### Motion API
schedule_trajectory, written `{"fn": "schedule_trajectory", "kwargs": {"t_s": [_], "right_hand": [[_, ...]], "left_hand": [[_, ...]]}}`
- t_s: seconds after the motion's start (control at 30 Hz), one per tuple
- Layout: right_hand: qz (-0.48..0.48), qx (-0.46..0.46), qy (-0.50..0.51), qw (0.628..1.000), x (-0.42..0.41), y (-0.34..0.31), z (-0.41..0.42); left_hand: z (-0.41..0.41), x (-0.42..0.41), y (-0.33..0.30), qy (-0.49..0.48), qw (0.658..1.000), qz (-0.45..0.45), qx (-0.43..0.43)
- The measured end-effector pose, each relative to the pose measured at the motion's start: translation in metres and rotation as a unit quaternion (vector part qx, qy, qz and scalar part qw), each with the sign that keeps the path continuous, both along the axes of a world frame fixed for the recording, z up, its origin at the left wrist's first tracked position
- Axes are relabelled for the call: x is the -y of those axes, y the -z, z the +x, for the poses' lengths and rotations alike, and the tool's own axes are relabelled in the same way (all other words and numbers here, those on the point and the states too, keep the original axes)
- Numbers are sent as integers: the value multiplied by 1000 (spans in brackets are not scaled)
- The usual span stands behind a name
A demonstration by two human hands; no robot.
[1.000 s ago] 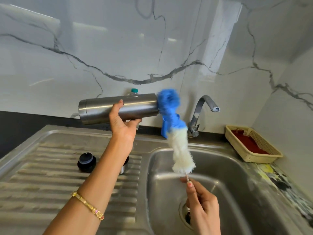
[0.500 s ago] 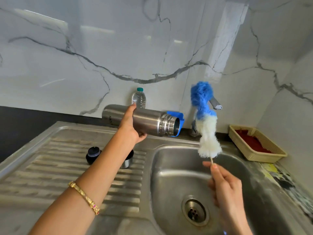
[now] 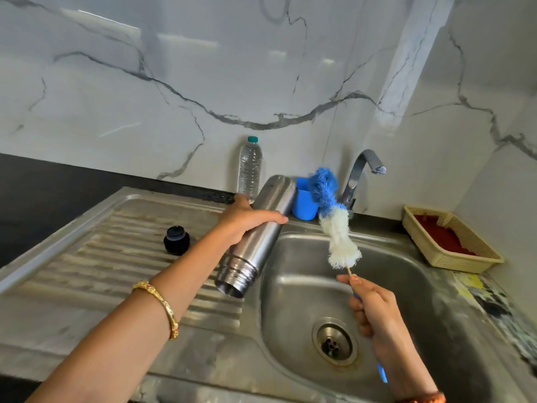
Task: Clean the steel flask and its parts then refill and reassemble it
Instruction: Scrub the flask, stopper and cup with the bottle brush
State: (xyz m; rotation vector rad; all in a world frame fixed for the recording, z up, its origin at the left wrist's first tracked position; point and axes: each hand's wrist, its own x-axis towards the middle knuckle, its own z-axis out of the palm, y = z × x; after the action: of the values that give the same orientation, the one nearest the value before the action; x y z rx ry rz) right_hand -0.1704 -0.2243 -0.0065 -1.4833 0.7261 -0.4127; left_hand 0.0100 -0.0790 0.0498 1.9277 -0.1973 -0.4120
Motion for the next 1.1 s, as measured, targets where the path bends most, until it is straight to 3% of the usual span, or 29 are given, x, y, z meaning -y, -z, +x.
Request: {"fn": "schedule_trajectory", "kwargs": {"t_s": [0.1,0.17,0.23,0.33,0.57,0.63,0.8,0.83,0.93,1.1], "right_hand": [[40,-17,-17,999,-1,6,-11],[70,-17,-25,997,-2,6,-12],[99,-13,-24,995,-2,4,-7],[118,-2,-18,993,-5,-1,3],[129,-14,-33,991,-29,-1,24],[134,-17,-34,990,-35,-2,25],[159,-22,-21,987,-38,-7,26],[171,-20,-20,985,-39,-7,26],[178,-12,-20,984,-47,-8,29],[141,-31,-23,989,-60,0,28]], "left_hand": [[-17,1,11,-40,970,-147,-191],[-25,-1,13,-76,909,-269,-311],[-28,-5,12,-123,842,-377,-367],[-34,-8,9,-169,767,-464,-411],[-37,-27,24,-256,644,-540,-479],[-39,-32,27,-276,591,-573,-496],[-38,-44,35,-356,407,-637,-549],[-36,-46,36,-364,386,-644,-552],[-30,-47,40,-367,374,-669,-527],[-26,-41,51,-380,430,-656,-490]]}}
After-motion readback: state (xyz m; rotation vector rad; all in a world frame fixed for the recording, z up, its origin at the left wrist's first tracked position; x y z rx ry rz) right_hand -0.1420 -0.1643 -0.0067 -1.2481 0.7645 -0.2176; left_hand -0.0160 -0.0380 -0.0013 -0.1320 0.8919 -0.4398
